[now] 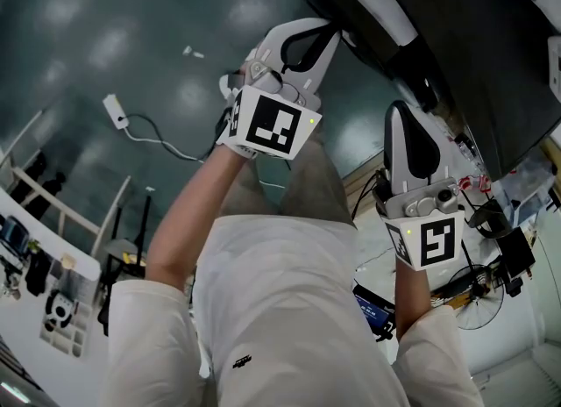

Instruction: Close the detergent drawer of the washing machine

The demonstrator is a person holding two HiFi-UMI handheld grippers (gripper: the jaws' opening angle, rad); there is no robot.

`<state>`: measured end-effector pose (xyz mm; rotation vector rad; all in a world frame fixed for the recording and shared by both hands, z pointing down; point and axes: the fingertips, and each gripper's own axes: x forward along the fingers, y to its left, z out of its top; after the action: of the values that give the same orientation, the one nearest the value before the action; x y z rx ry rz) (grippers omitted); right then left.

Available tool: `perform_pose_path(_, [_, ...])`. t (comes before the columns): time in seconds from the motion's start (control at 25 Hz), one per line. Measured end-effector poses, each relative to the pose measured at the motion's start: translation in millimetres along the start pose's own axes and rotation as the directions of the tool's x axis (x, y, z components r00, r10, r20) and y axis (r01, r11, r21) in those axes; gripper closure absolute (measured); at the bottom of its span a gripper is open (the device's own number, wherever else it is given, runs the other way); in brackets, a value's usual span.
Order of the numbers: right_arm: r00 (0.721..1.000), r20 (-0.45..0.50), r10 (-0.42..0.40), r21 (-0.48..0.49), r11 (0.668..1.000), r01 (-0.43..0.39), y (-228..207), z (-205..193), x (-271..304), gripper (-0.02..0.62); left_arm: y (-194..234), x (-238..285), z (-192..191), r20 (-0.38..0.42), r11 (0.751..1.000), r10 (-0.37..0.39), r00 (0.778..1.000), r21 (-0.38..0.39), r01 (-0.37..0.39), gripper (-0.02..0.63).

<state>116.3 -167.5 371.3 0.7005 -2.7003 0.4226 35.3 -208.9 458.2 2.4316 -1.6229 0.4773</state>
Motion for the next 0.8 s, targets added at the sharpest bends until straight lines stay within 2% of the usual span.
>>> perform_pose_path(0.28, [1.0, -0.001, -0.015, 0.021, 1.0, 0.015, -21, -1, -7, 0.594, 6, 21, 11, 0.032, 1.0, 0.009, 0.999, 0.012, -0.01, 0.586])
perform_pose_path(0.56, [1.0, 0.002, -0.017, 0.032, 0.999, 0.017, -34, 0, -10, 0.594, 12, 40, 16, 0.017, 0.997, 0.05, 0.999, -0.056, -0.049, 0.586])
perform_pose_path(0.8, [1.0, 0.003, -0.02, 0.043, 0.999, 0.02, -42, 0, -15, 0.594, 17, 52, 27, 0.056, 0.998, 0.058, 0.997, -0.038, -0.056, 0.586])
